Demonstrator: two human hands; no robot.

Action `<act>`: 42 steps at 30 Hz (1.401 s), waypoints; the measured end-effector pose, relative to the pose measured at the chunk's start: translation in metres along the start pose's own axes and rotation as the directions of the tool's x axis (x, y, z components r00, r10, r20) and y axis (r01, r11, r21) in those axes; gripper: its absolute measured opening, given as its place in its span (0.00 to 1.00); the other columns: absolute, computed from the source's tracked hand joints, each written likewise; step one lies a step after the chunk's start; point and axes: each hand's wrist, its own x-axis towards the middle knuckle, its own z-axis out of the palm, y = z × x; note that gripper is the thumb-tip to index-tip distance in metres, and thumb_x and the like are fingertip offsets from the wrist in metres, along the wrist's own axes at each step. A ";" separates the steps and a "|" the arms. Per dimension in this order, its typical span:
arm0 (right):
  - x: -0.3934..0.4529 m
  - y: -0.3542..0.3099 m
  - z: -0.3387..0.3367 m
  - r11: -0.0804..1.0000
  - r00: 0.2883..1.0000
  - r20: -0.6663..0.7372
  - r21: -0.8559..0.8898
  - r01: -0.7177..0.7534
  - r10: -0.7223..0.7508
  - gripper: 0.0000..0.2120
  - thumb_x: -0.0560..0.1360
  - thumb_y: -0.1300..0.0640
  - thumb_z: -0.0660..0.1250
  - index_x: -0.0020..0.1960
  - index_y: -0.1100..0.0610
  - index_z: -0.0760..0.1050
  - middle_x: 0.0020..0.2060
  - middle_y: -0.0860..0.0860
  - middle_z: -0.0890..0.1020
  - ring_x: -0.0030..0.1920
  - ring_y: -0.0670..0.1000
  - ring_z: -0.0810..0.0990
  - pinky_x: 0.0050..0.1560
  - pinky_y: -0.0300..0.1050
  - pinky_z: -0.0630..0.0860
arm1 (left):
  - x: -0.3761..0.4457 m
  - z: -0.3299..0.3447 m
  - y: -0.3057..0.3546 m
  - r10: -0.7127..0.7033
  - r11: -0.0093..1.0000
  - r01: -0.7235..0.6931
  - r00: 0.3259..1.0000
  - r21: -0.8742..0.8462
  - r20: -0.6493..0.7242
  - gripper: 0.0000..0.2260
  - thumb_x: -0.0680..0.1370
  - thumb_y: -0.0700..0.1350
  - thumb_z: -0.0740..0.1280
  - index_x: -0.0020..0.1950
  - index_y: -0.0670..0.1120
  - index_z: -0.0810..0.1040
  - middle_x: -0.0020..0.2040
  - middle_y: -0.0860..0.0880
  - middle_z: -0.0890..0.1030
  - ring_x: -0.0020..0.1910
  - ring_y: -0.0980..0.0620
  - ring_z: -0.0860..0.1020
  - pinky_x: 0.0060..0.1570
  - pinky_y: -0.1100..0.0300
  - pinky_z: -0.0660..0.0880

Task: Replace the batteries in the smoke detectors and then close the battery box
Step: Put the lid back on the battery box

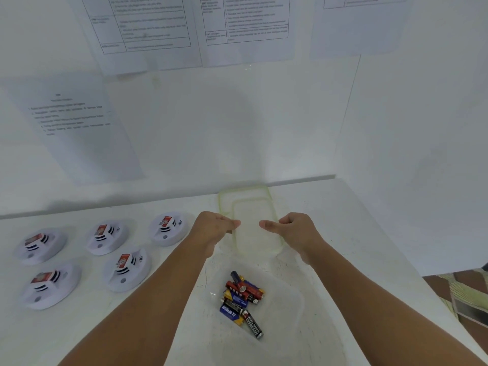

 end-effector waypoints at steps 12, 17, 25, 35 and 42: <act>0.018 -0.019 -0.011 0.987 0.970 0.241 -0.160 0.019 0.021 0.14 0.79 0.50 0.71 0.63 0.52 0.82 0.58 0.48 0.83 0.59 0.52 0.79 0.62 0.47 0.70 | 0.007 -0.026 0.003 0.134 0.958 -0.124 0.991 0.259 -0.020 0.25 0.78 0.56 0.73 0.71 0.50 0.70 0.64 0.46 0.75 0.61 0.46 0.74 0.56 0.53 0.70; 0.035 -0.028 -0.006 0.975 0.966 0.251 -0.195 0.107 -0.056 0.15 0.80 0.53 0.72 0.66 0.48 0.81 0.60 0.49 0.82 0.63 0.51 0.79 0.64 0.46 0.72 | 0.015 -0.032 -0.001 0.037 0.981 -0.050 0.997 0.188 0.075 0.17 0.78 0.51 0.74 0.63 0.45 0.81 0.59 0.46 0.83 0.50 0.50 0.82 0.48 0.59 0.81; 0.028 0.007 -0.006 0.988 0.995 -0.046 -0.129 0.079 -0.085 0.26 0.76 0.39 0.71 0.65 0.55 0.76 0.55 0.52 0.81 0.55 0.51 0.79 0.52 0.45 0.74 | 0.003 -0.022 -0.016 0.053 0.999 -0.052 0.997 0.014 -0.056 0.11 0.79 0.46 0.73 0.55 0.40 0.81 0.48 0.46 0.84 0.42 0.51 0.84 0.31 0.68 0.79; 0.023 0.005 -0.010 0.991 0.998 0.013 -0.121 0.057 -0.056 0.33 0.74 0.36 0.71 0.59 0.66 0.78 0.57 0.63 0.82 0.56 0.66 0.82 0.64 0.63 0.75 | -0.001 -0.025 -0.012 0.043 0.992 -0.042 0.999 0.121 -0.006 0.13 0.79 0.47 0.73 0.55 0.38 0.81 0.47 0.42 0.86 0.41 0.47 0.86 0.43 0.58 0.84; 0.039 -0.014 -0.026 0.988 0.999 0.025 -0.149 0.040 -0.036 0.35 0.79 0.34 0.63 0.63 0.67 0.77 0.56 0.61 0.83 0.53 0.60 0.83 0.65 0.61 0.75 | 0.015 -0.044 0.003 0.033 0.978 -0.030 0.999 0.206 -0.014 0.21 0.78 0.53 0.74 0.64 0.47 0.69 0.51 0.43 0.80 0.47 0.47 0.76 0.50 0.56 0.77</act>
